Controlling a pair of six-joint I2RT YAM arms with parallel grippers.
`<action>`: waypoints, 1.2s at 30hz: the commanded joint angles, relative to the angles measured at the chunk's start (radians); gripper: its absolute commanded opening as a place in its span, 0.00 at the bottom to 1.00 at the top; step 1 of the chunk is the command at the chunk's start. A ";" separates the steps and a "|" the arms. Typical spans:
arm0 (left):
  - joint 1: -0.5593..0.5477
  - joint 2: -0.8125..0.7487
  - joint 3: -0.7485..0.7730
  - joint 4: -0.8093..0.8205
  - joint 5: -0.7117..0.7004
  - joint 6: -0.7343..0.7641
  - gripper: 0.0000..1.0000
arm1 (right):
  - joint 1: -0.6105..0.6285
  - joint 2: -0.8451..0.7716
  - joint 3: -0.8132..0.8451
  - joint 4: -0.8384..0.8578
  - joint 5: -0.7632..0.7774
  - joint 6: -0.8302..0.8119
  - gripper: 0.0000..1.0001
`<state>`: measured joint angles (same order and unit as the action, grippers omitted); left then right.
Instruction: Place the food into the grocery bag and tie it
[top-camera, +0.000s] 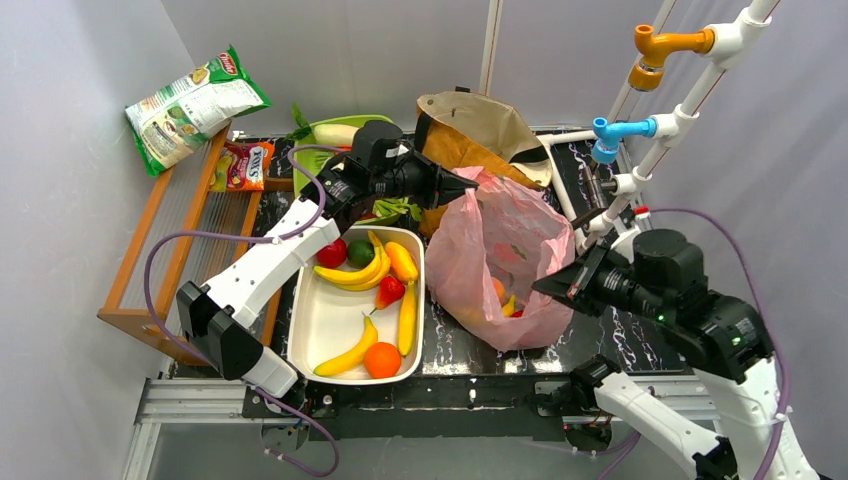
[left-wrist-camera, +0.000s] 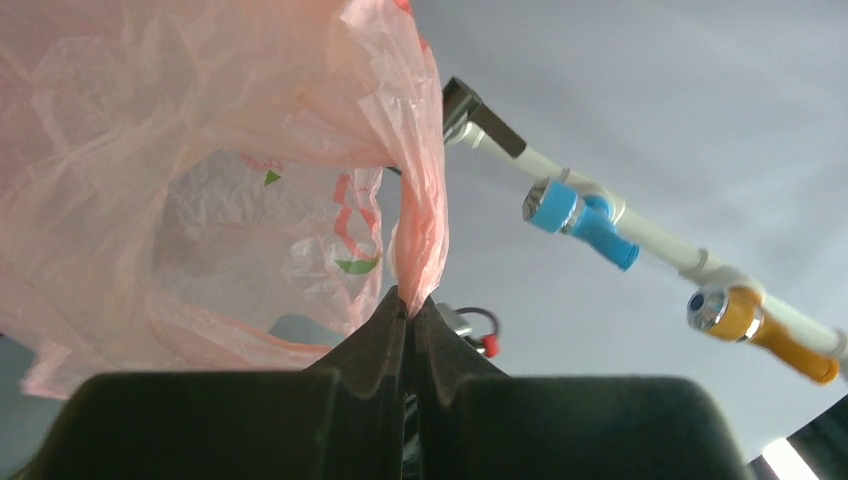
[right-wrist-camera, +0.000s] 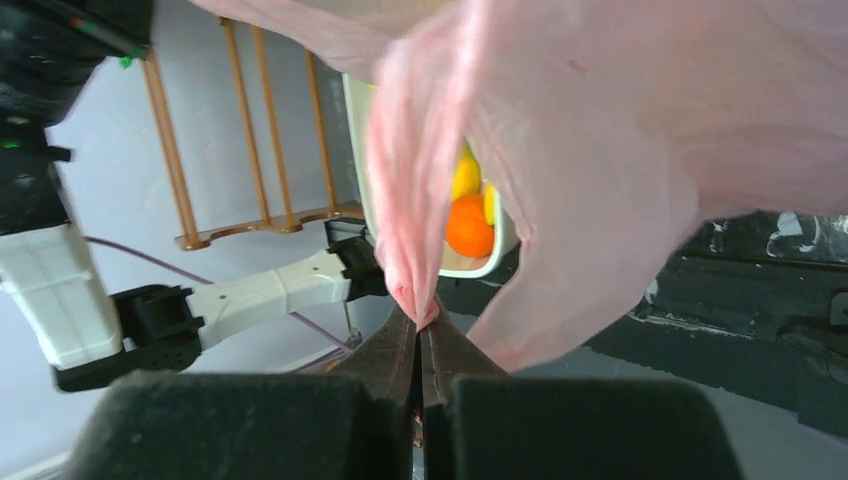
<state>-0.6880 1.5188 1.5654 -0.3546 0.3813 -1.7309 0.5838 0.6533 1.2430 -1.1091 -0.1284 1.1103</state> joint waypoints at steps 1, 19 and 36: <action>0.008 -0.016 0.060 -0.067 0.155 0.139 0.00 | 0.004 0.115 0.247 -0.034 0.007 -0.078 0.01; 0.013 -0.028 0.271 -0.412 0.598 0.737 0.00 | -0.006 0.422 0.389 -0.003 -0.528 -0.229 0.01; 0.013 -0.058 0.218 -0.374 0.642 0.792 0.01 | 0.013 0.502 0.171 0.501 -0.923 -0.106 0.01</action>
<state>-0.6796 1.4994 1.7927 -0.7341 0.9894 -0.9531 0.5831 1.1507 1.4544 -0.8555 -0.9222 0.9405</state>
